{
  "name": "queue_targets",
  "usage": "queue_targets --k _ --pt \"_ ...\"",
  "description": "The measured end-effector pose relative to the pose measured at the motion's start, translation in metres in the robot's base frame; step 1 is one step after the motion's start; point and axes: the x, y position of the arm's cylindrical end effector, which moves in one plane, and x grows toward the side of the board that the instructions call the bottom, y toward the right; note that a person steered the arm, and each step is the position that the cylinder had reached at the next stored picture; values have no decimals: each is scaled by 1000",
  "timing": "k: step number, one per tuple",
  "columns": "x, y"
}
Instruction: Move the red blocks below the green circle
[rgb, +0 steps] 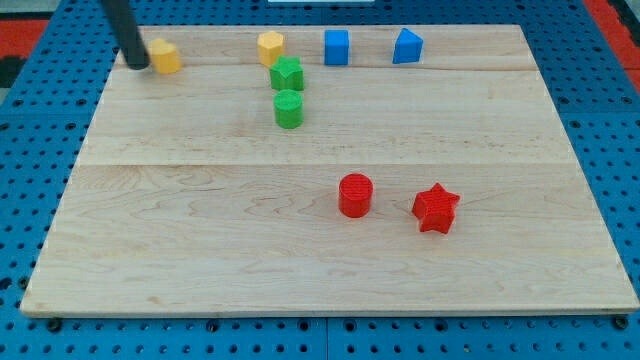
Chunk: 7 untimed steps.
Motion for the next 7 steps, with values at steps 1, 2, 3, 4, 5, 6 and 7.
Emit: queue_targets --k 1,2,3,4,5,6,7 --pt "-11 40" --pt "-4 -19" --pt "64 31" --pt "108 46" --pt "122 20" --pt "133 -5" --pt "153 -30"
